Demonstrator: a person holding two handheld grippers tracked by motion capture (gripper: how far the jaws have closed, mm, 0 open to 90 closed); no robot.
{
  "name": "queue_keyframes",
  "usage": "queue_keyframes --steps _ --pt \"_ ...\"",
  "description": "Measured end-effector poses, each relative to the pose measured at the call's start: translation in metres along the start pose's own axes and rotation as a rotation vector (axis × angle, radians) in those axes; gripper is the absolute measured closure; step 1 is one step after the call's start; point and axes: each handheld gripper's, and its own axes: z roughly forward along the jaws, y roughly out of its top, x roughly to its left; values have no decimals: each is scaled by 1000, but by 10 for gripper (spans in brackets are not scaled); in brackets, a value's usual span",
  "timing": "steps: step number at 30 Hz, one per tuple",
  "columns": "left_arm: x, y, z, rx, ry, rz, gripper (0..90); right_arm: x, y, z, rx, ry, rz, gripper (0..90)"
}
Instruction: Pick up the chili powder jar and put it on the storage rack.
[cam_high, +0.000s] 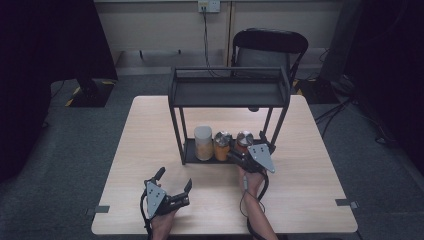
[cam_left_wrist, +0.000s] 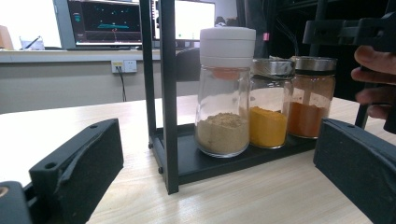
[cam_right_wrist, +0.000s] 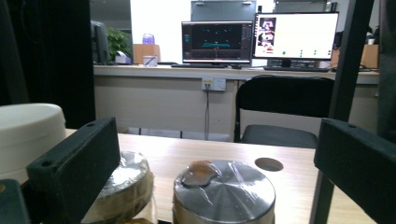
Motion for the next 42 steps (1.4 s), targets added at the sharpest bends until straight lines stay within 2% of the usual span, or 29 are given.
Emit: queue_keyframes --steps 3,9,12,20,24,34,42 --pt "0 0 0 1 0 2 9 -4 2 -1 -1 28 14 0" --pt "0 0 0 2 0 2 10 -8 5 -5 -6 52 27 0" --pt "0 0 0 2 0 2 10 -6 7 -6 6 52 -13 0" --pt "0 0 0 1 0 3 10 -6 12 -11 1 44 -11 0" --pt "0 0 0 2 0 3 10 -5 15 -13 -1 48 -29 0" --pt "0 0 0 2 -1 3 10 -9 19 -23 -19 78 -3 0" --pt "0 0 0 2 0 3 10 -14 21 -30 -34 83 -11 0"
